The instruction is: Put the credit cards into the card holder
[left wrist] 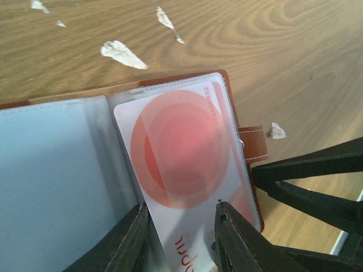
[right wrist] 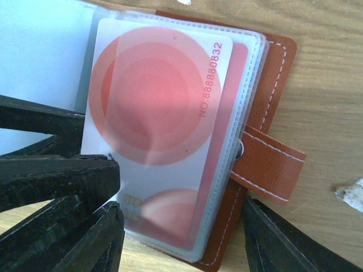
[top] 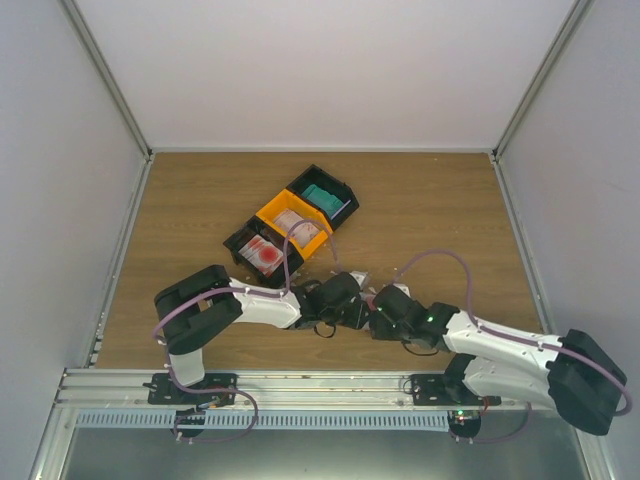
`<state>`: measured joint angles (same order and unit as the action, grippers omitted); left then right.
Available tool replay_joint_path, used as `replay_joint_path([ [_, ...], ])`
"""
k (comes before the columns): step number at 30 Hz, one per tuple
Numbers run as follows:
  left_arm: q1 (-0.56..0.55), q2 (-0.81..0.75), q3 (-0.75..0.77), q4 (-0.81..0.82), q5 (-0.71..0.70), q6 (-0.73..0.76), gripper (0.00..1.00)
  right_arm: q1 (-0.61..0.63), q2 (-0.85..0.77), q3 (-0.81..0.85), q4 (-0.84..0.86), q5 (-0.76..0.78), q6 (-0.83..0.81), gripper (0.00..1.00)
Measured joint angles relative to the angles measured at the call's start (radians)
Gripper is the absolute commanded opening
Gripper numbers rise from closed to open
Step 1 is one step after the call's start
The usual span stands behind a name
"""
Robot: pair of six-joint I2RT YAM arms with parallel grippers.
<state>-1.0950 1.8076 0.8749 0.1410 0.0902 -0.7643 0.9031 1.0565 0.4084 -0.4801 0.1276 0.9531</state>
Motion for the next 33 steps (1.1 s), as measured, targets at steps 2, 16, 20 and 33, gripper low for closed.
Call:
replay_joint_path([
  [2,0.002,0.0,0.0,0.01,0.011,0.024,0.41,0.0,-0.018,-0.005,-0.013,0.001,-0.002,0.59],
  [16,-0.004,-0.164,0.0,-0.12,-0.04,0.102,0.72,0.0,-0.224,0.01,-0.163,0.083,0.068,0.69],
  [20,0.003,-0.283,0.0,-0.189,-0.084,0.104,0.72,0.0,-0.272,0.049,-0.186,0.101,0.064,0.72],
  [33,0.086,-0.71,-0.063,-0.38,-0.124,0.262,0.94,0.0,-0.237,0.177,-0.124,0.156,-0.038,0.8],
])
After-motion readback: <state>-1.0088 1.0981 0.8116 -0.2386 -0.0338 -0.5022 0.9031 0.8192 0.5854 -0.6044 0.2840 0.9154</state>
